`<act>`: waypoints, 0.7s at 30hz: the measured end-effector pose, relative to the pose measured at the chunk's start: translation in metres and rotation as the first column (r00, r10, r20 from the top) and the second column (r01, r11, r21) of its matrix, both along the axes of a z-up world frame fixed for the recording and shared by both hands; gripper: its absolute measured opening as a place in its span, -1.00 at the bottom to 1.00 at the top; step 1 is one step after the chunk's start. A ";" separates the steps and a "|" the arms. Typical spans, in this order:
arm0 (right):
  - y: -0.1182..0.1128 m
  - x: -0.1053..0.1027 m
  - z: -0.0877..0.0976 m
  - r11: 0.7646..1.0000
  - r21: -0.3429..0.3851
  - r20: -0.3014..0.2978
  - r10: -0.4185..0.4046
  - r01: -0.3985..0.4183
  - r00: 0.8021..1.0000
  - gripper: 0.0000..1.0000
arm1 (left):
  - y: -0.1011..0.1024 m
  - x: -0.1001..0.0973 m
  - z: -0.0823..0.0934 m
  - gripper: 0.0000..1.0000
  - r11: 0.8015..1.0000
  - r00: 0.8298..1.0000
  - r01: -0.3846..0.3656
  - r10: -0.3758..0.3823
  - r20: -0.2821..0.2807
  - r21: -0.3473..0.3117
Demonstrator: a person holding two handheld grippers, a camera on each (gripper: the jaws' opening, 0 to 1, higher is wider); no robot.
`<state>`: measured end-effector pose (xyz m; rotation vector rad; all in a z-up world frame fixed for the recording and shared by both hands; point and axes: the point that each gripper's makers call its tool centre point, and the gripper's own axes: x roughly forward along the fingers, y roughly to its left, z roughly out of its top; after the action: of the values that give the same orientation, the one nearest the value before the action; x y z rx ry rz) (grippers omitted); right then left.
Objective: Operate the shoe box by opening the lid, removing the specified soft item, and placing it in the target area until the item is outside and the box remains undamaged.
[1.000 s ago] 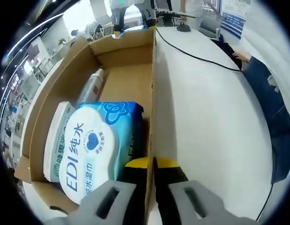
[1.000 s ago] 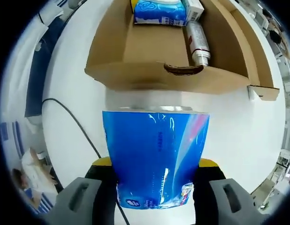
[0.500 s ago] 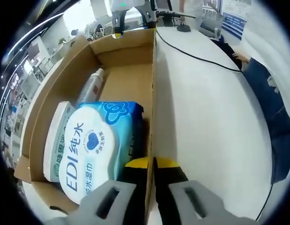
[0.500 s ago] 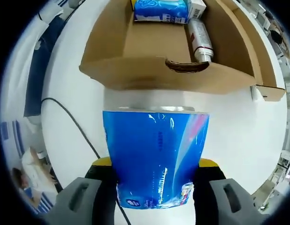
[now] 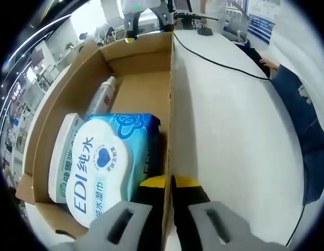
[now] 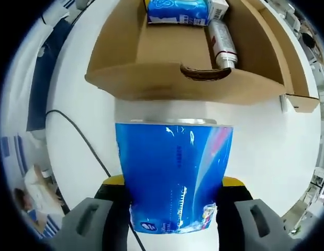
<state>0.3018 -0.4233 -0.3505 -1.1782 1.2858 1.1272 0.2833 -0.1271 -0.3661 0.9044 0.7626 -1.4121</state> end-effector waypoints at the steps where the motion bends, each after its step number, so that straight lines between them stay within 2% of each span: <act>1: 0.000 0.000 0.000 1.000 -0.001 0.000 0.005 -0.005 1.000 0.31 | 0.000 0.000 0.000 -0.97 1.000 1.000 0.000 0.000 0.000 0.000; 21: 0.004 -0.001 0.000 0.999 0.034 0.020 -0.001 0.001 1.000 0.39 | 0.000 0.000 0.000 -0.97 1.000 1.000 -0.004 0.004 0.000 -0.003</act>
<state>0.3003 -0.4198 -0.3501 -1.1608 1.2467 1.1298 0.2835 -0.1271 -0.3657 0.8996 0.7616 -1.4092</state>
